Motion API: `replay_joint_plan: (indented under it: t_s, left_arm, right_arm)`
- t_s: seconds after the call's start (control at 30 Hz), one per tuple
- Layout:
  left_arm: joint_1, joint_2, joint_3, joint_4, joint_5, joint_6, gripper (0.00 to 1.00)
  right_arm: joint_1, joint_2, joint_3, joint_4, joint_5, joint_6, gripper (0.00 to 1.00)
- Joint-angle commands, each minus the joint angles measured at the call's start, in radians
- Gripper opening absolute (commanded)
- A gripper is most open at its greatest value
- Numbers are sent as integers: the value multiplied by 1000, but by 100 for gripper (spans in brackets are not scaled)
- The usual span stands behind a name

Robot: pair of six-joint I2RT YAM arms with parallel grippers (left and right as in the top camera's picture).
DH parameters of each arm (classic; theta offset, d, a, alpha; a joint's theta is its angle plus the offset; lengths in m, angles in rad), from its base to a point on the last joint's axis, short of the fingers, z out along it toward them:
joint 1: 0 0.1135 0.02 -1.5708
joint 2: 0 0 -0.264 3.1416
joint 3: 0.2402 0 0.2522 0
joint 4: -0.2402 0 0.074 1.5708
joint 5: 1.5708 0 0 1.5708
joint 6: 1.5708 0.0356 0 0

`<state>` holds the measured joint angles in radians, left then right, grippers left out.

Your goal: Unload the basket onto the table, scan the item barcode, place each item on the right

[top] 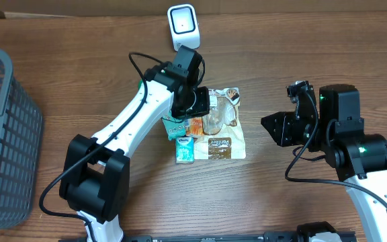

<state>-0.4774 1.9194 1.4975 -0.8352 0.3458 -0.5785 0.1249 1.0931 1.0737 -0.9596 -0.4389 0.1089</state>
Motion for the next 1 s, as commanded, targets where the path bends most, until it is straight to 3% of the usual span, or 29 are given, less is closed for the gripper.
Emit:
replay_joint_plan:
  t_s: [0.0, 0.4, 0.8, 0.97]
  left_arm:
    - [-20, 5, -56, 27, 73, -31, 4]
    - [-28, 14, -240, 225, 100, -51, 4]
    - [-31, 178, -248, 278, 101, -51, 4]
    - [-34, 214, -248, 203, -17, -221, 4]
  right_arm:
    - [-3, -2, 21, 6, -9, 8, 20]
    - [-3, -2, 21, 9, -9, 19, 18]
    - [-3, -1, 21, 12, -8, 18, 17]
    - [-3, 6, 21, 12, -8, 21, 13]
